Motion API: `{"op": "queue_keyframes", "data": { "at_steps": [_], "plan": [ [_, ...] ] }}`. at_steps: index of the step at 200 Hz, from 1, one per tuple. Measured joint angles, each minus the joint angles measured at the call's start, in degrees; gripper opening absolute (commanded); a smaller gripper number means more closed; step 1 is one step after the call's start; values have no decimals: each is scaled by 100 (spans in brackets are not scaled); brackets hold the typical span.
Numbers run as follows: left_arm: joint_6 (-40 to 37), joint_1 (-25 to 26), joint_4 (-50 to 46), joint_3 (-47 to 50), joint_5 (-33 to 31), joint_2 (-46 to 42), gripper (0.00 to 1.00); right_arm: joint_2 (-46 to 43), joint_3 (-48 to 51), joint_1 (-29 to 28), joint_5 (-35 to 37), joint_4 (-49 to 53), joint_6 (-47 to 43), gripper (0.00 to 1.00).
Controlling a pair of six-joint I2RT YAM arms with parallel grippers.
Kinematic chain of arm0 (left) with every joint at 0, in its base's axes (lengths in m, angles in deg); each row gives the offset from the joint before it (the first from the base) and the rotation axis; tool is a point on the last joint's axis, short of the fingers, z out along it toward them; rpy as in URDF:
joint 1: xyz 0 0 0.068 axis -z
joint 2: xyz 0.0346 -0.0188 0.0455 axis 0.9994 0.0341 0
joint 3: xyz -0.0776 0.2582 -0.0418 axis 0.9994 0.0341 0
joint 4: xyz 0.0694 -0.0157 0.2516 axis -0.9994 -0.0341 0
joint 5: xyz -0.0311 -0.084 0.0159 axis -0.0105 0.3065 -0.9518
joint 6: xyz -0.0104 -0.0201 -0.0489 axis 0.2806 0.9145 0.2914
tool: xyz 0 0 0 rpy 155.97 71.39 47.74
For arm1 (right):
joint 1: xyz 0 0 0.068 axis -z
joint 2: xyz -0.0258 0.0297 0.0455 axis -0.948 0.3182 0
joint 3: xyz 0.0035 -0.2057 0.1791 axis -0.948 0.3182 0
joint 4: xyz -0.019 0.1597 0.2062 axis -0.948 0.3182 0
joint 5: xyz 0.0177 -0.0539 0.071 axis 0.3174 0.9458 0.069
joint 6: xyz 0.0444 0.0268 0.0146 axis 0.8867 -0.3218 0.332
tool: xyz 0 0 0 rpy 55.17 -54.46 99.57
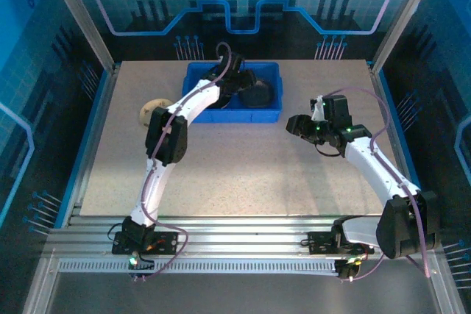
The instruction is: Place the plates into the plastic bin on the countertop
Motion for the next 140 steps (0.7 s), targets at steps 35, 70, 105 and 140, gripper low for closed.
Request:
{"op": "queue_keyframes", "data": {
  "at_steps": [35, 70, 105, 140],
  "plan": [
    [81, -153, 697, 2297, 59, -1987, 73, -79, 76, -2, -205, -291, 146, 53],
    [247, -695, 999, 4122, 133, -3705, 72, -101, 94, -127, -328, -509, 258, 53],
    [428, -1401, 796, 5243, 103, -4846, 71, 31, 94, -361, -437, -730, 321, 53],
    [643, -2094, 592, 6019, 44, -5591, 71, 393, 92, -466, -498, -839, 345, 52]
  ]
}}
